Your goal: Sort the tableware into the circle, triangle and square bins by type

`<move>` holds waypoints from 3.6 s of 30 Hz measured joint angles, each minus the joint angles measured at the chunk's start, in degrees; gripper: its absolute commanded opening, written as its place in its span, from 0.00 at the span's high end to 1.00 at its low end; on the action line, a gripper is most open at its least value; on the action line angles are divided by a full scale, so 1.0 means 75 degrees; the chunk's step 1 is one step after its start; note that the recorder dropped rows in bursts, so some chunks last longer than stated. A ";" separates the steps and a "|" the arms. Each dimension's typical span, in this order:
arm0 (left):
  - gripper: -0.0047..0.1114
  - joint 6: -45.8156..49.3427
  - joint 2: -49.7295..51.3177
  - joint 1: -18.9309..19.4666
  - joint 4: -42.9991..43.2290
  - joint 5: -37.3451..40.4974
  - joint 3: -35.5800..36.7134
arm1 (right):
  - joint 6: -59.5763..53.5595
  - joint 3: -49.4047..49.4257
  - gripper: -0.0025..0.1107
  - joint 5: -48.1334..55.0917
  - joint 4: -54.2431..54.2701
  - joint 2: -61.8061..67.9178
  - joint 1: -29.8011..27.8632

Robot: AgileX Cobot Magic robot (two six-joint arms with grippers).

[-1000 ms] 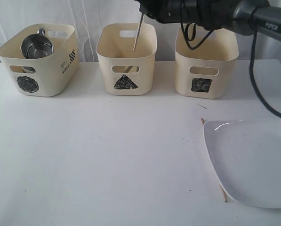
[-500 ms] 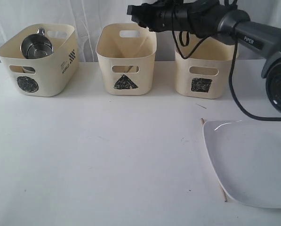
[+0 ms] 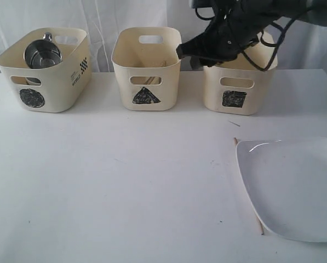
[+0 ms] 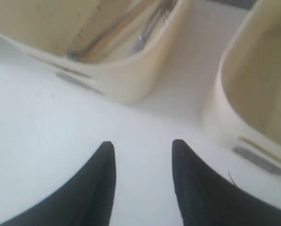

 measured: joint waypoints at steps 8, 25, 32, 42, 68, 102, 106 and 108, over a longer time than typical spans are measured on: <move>0.96 0.0000 0.0000 0.0000 0.0000 0.0000 0.0000 | 0.1086 0.0866 0.57 0.0987 -0.1429 -0.0626 0.0313; 0.96 0.0000 0.0000 0.0000 0.0000 0.0000 0.0000 | 0.2291 0.1471 0.57 0.0844 -0.3394 0.0730 0.0500; 0.96 0.0000 0.0000 0.0000 0.0000 0.0000 0.0000 | 0.2497 0.1471 0.57 0.0640 -0.3396 0.0922 0.0017; 0.96 0.0000 0.0000 0.0000 0.0000 0.0000 0.0000 | 0.2497 0.1471 0.57 0.0520 -0.3196 0.1075 -0.0027; 0.96 0.0000 0.0000 0.0000 0.0000 0.0000 0.0000 | 0.2635 0.1471 0.84 0.0352 -0.2616 0.1530 -0.0027; 0.96 0.0000 0.0000 0.0000 0.0000 0.0000 0.0000 | 0.1448 0.0785 0.68 0.0230 -0.0764 0.1544 0.1358; 0.96 0.0000 0.0000 0.0000 0.0000 0.0000 0.0000 | 0.1311 0.0785 0.68 0.0575 -0.0783 0.1544 0.1358; 0.96 0.0000 0.0000 0.0000 0.0000 0.0000 0.0000 | 0.1279 0.0833 0.68 0.0774 -0.0915 0.1544 0.1358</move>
